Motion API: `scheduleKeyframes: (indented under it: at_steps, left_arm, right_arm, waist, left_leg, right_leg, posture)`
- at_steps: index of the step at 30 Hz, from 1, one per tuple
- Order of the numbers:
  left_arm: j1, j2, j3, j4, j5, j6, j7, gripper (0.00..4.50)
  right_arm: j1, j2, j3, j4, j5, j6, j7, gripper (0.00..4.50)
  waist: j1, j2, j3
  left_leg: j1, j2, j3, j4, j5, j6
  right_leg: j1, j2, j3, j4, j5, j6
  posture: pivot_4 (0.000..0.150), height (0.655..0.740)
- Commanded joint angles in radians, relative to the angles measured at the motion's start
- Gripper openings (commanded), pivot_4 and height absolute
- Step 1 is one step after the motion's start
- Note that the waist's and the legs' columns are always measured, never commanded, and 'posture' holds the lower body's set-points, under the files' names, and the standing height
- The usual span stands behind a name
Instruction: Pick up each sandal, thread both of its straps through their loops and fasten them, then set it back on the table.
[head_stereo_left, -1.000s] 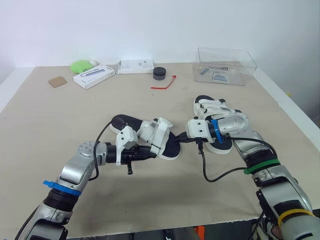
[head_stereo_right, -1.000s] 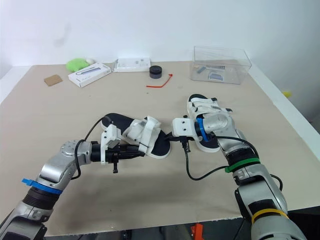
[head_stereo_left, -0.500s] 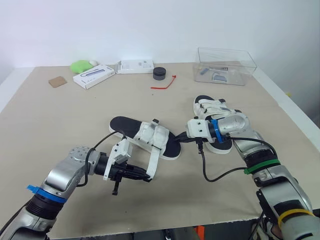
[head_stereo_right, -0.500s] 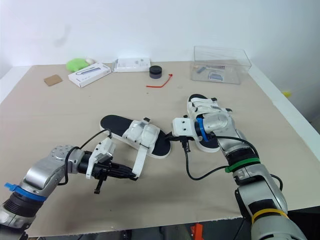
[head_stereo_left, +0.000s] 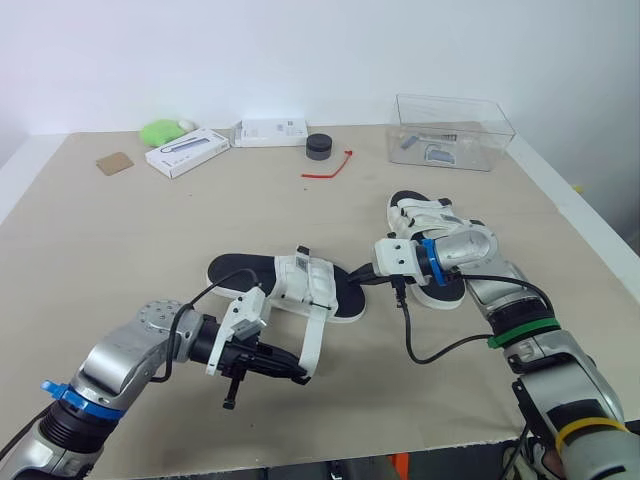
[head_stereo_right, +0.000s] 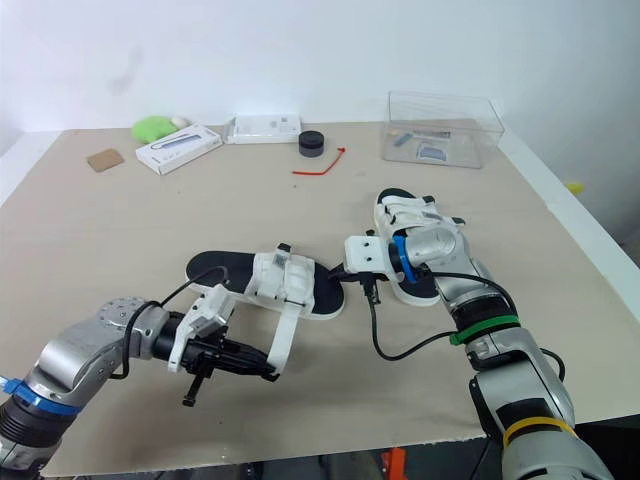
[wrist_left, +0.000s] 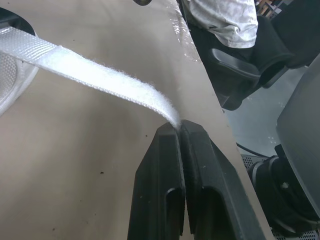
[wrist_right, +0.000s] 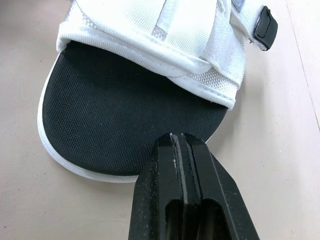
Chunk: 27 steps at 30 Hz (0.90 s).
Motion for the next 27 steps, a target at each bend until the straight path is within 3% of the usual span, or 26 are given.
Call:
scheduleKeyframes:
  at_steps: [1, 6, 9, 10, 15, 21, 23, 27]
  left_arm:
    - [-0.004, 0.037, -0.044, -0.011, 0.035, -0.037, -0.039, 0.67]
    - [-0.032, 0.127, -0.06, -0.008, 0.048, -0.082, -0.151, 2.75]
    - [-0.088, 0.189, -0.035, 0.012, 0.089, -0.205, -0.236, 4.16]
    - [-0.113, 0.205, -0.031, 0.03, 0.117, -0.265, -0.257, 4.45]
    - [-0.252, 0.167, 0.012, 0.182, 0.262, -0.814, -0.318, 4.45]
    - [-0.334, -0.024, 0.01, 0.434, 0.343, -1.547, -0.261, 4.45]
    - [-0.324, -0.078, -0.016, 0.462, 0.342, -1.667, -0.225, 4.45]
    - [-0.313, -0.098, -0.063, 0.483, 0.371, -1.734, -0.173, 4.45]
  right_arm:
    - [-0.005, -0.008, 0.015, 0.039, -0.034, 0.005, 0.004, 0.0]
    - [-0.013, -0.007, 0.018, 0.052, -0.036, -0.003, 0.005, 0.0]
    - [-0.015, -0.008, 0.02, 0.052, -0.034, -0.006, 0.008, 0.0]
    - [-0.016, -0.008, 0.021, 0.055, -0.034, -0.008, 0.009, 0.0]
    - [-0.023, -0.007, 0.023, 0.068, -0.035, -0.018, 0.013, 0.0]
    - [-0.025, 0.0, 0.03, 0.07, -0.035, -0.022, 0.013, 0.0]
    - [-0.02, 0.002, 0.031, 0.062, -0.033, -0.019, 0.014, 0.0]
    - [-0.012, -0.003, 0.03, 0.051, -0.031, -0.016, 0.016, 0.0]
  waist:
    - [0.0, 0.0, 0.0]
    - [0.0, 0.0, 0.0]
    - [0.001, 0.0, 0.0]
    - [0.001, 0.0, 0.0]
    - [0.001, 0.0, 0.0]
    - [0.002, 0.0, 0.0]
    - [0.001, 0.0, 0.0]
    - [0.001, 0.0, 0.0]
  left_leg:
    - [0.0, 0.0, 0.0, 0.0, 0.0, 0.0]
    - [0.0, 0.0, 0.0, 0.001, 0.0, 0.0]
    - [0.0, -0.001, 0.001, 0.001, 0.0, 0.0]
    - [0.0, -0.001, 0.001, 0.001, 0.001, 0.0]
    - [0.0, -0.003, 0.002, 0.001, 0.001, -0.001]
    - [0.0, -0.003, 0.005, 0.001, 0.001, -0.001]
    - [0.0, -0.002, 0.007, 0.001, 0.001, 0.0]
    - [0.0, -0.001, 0.008, 0.001, 0.0, 0.0]
  right_leg:
    - [0.0, 0.0, 0.0, 0.0, 0.0, 0.0]
    - [0.0, 0.0, 0.0, 0.0, 0.0, -0.001]
    - [0.0, 0.0, 0.0, 0.0, -0.001, -0.004]
    - [0.0, 0.0, 0.0, 0.0, -0.002, -0.004]
    - [0.0, -0.001, 0.0, 0.0, -0.002, -0.004]
    - [0.0, -0.002, 0.002, 0.0, 0.001, -0.001]
    - [0.0, -0.002, 0.003, 0.0, 0.003, 0.001]
    - [0.0, -0.002, 0.005, 0.0, 0.003, 0.003]
  posture:
    - [0.15, 0.74]
    - [0.15, 0.74]
    - [0.15, 0.74]
    - [0.15, 0.74]
    - [0.15, 0.74]
    - [0.15, 0.74]
    - [0.15, 0.74]
    - [0.15, 0.74]
